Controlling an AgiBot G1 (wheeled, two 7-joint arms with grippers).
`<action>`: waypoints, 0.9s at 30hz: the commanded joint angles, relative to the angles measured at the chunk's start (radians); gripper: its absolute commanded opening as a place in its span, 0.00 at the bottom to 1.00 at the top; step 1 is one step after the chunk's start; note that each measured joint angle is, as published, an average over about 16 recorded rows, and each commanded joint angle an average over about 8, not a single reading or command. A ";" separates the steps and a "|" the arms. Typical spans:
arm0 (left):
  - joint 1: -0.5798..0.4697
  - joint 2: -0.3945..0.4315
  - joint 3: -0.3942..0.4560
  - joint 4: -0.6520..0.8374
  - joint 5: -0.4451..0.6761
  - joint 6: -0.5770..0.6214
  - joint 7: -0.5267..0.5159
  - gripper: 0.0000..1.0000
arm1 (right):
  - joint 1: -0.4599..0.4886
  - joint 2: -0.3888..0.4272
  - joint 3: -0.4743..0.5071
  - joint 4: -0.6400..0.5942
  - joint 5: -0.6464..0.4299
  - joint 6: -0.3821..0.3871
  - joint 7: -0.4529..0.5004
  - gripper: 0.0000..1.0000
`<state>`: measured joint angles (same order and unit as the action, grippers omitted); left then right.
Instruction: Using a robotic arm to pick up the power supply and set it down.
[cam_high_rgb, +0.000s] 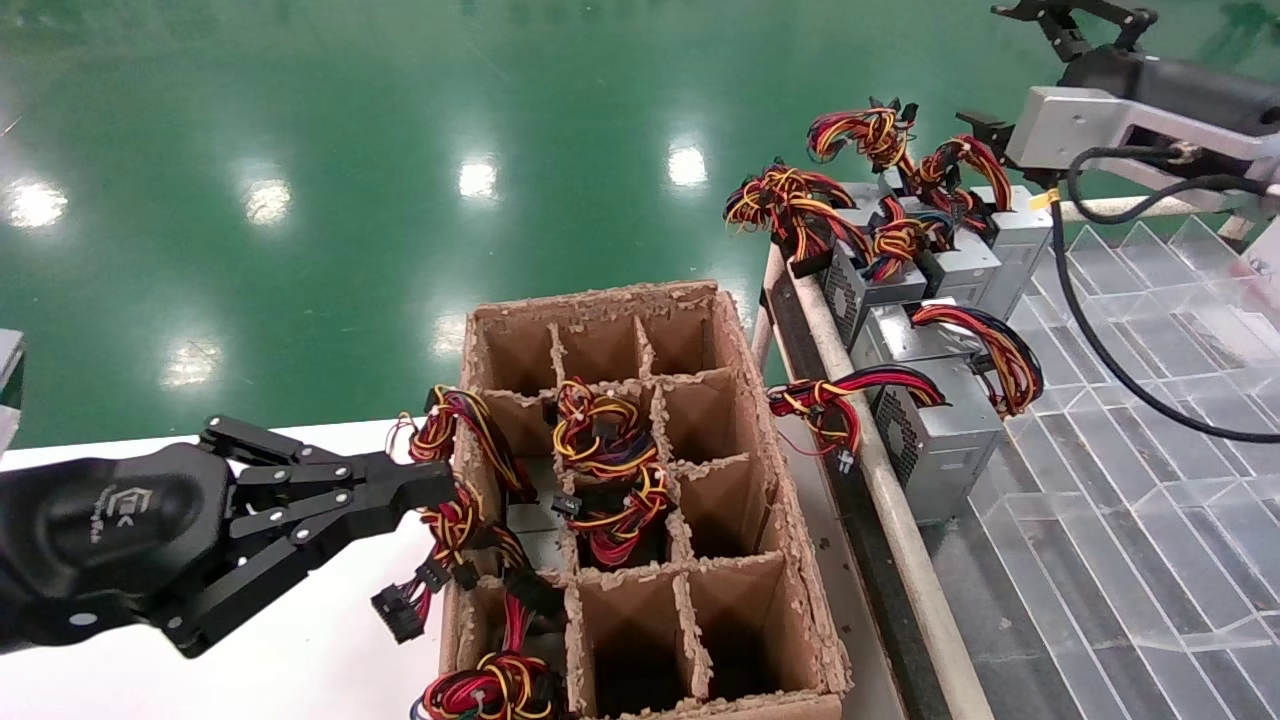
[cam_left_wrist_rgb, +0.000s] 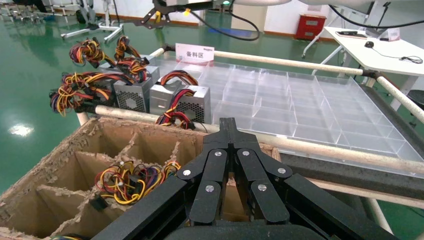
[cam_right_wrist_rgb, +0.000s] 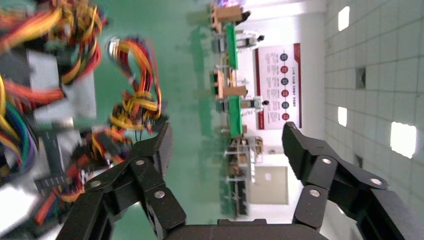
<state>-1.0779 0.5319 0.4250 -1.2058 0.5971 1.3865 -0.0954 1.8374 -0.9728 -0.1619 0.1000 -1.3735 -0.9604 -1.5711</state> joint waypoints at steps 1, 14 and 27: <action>0.000 0.000 0.000 0.000 0.000 0.000 0.000 0.27 | -0.029 0.014 -0.004 0.045 0.024 -0.020 0.067 1.00; 0.000 0.000 0.000 0.000 0.000 0.000 0.000 1.00 | -0.230 0.109 -0.036 0.357 0.194 -0.161 0.531 1.00; 0.000 0.000 0.000 0.000 0.000 0.000 0.000 1.00 | -0.430 0.204 -0.066 0.667 0.362 -0.301 0.991 1.00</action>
<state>-1.0779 0.5319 0.4250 -1.2058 0.5971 1.3865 -0.0954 1.4087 -0.7696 -0.2281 0.7655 -1.0122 -1.2612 -0.5827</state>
